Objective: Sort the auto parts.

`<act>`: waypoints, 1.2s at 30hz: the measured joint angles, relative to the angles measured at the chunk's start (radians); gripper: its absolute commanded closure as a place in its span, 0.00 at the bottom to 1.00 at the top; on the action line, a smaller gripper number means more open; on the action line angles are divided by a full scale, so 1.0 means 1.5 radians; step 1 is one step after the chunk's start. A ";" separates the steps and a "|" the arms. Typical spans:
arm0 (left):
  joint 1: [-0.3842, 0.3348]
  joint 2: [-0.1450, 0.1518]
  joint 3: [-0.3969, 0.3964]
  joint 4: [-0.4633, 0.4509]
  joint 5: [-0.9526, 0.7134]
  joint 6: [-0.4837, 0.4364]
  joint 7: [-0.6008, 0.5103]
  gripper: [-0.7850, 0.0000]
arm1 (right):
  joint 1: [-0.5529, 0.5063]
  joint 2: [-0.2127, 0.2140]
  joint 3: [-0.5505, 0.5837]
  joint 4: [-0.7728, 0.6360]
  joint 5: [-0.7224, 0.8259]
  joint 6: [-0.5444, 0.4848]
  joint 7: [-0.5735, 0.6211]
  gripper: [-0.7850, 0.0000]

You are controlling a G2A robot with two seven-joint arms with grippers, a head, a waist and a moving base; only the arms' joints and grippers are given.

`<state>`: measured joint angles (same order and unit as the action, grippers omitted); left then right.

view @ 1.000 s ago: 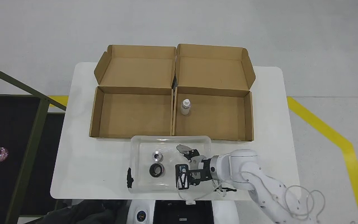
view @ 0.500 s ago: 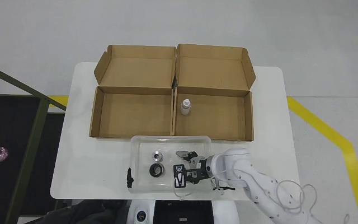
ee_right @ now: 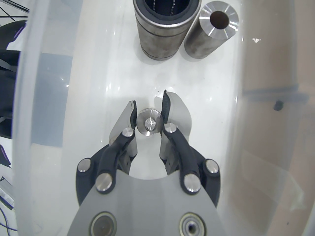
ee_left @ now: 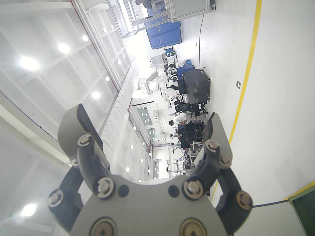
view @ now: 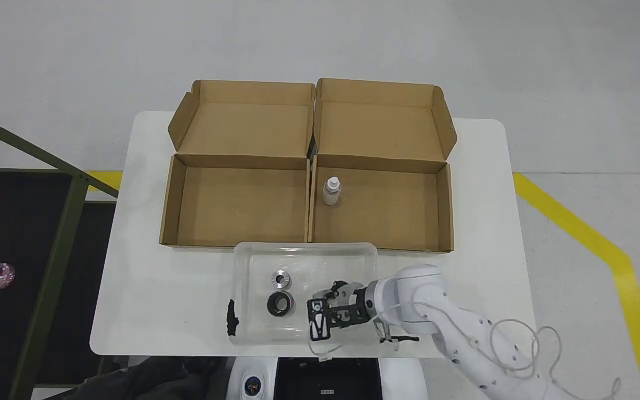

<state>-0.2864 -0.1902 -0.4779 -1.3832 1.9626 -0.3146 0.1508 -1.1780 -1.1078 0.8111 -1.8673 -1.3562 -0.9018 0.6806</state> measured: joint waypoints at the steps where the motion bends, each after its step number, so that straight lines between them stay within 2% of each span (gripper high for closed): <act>1: 0.000 0.000 0.000 0.000 0.000 0.000 0.000 0.00 | 0.000 0.001 0.002 -0.004 0.005 -0.001 -0.003 1.00; 8: 0.000 0.000 0.000 0.000 0.000 0.000 0.000 0.00 | 0.003 0.004 0.017 -0.035 0.010 0.006 -0.040 1.00; 28: 0.000 0.000 0.000 0.000 0.000 0.000 0.000 0.00 | -0.009 0.015 0.086 -0.138 -0.043 0.037 -0.257 1.00; 36: 0.000 0.000 0.000 0.000 0.000 0.000 0.000 0.00 | 0.004 0.019 0.117 -0.147 -0.053 0.029 -0.322 1.00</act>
<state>-0.2864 -0.1902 -0.4779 -1.3832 1.9626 -0.3146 0.1508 -1.1721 -1.0792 0.9861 -2.0875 -1.4355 -0.8588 0.1982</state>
